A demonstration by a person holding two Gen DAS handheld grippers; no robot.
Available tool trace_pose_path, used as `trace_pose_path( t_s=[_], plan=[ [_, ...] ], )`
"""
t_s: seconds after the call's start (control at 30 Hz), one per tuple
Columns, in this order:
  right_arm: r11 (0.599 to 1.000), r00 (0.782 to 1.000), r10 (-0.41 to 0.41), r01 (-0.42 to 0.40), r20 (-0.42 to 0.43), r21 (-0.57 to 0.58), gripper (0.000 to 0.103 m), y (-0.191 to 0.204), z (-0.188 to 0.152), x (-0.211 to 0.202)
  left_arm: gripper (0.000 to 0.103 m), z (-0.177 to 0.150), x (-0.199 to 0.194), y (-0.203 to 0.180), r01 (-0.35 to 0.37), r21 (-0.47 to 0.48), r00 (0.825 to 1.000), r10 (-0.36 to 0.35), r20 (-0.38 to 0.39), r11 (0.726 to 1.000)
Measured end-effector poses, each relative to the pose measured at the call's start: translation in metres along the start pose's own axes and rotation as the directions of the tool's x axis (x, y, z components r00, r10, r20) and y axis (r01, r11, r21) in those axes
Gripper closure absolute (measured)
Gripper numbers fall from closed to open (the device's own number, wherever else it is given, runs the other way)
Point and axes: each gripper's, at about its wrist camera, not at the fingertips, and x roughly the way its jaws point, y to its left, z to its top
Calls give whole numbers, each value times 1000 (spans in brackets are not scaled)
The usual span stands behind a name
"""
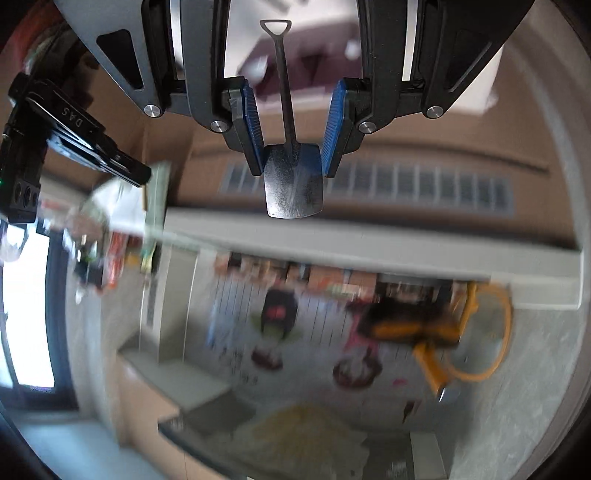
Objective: Organize utensils
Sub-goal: 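Drop the spatula into the caddy with left tool while right tool drops the chopstick in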
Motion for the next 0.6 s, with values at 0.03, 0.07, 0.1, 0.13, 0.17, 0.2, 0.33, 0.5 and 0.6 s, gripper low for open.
trace_pose_path(
  t_s=[0.03, 0.07, 0.1, 0.13, 0.17, 0.2, 0.33, 0.5, 0.6],
  plan=[
    [1000, 1000, 5, -5, 27, 7, 97, 0, 11, 6, 71, 8, 7, 1, -9, -9, 999, 10, 44, 1000],
    [1000, 998, 5, -6, 67, 19, 97, 0, 22, 17, 71, 11, 13, 1, -19, -17, 997, 20, 74, 1000],
    [1000, 996, 4, -6, 92, 24, 97, 0, 26, 27, 70, 12, 23, 4, -25, -32, 995, 28, 97, 999],
    [1000, 994, -1, -2, 111, 27, 97, 1, 26, 36, 70, 10, 32, 6, -27, -41, 994, 31, 102, 999],
    [999, 993, -10, 6, 120, 32, 97, 2, 23, 45, 70, 6, 40, 9, -34, -48, 994, 39, 100, 998],
    [999, 993, -18, 14, 115, 39, 97, 3, 19, 54, 70, -1, 53, 14, -47, -51, 995, 51, 88, 998],
    [997, 995, -39, 33, 94, 64, 97, 4, -5, 83, 70, -29, 85, 37, -77, -80, 996, 81, 47, 994],
    [998, 997, -60, 58, 51, 38, 97, 5, -28, 110, 70, -62, 117, 61, -95, -133, 995, 94, -15, 987],
    [996, 995, -85, 83, 48, 29, 97, 1, -36, 123, 70, -77, 130, 66, -98, -147, 995, 94, -34, 984]
  ],
)
